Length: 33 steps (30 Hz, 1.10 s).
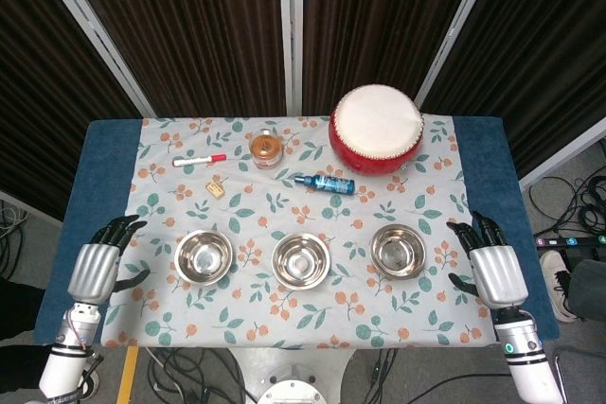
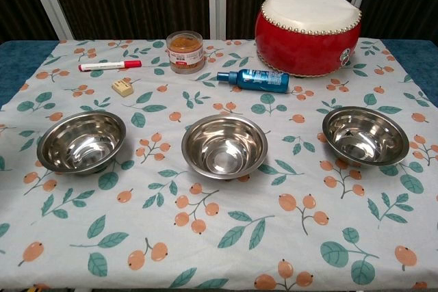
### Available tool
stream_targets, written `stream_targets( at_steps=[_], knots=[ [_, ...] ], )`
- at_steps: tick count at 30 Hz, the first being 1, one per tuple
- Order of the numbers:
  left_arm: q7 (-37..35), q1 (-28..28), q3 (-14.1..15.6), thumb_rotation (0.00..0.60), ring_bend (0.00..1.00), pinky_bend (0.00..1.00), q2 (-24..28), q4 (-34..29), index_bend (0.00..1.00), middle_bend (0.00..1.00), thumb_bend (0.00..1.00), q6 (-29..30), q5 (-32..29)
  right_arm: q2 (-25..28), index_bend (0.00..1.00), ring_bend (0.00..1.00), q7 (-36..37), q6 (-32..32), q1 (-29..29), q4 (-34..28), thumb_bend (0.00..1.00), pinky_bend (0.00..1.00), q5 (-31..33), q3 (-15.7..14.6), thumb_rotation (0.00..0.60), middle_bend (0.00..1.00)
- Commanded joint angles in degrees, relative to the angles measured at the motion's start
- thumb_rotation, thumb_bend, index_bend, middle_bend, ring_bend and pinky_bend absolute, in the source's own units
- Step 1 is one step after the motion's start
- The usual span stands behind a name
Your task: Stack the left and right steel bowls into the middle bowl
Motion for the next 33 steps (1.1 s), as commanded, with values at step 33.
stream_targets(
  at_steps=[33],
  knots=[
    [-2.68, 0.74, 0.56, 0.6, 0.17, 0.28, 0.52, 1.71, 0.25, 0.26, 0.17, 0.87, 0.87, -8.93, 0.25, 0.14, -10.33, -18.01, 9.72, 8.84, 0.06, 0.12, 2.09, -1.84, 0.6, 0.32]
  ],
)
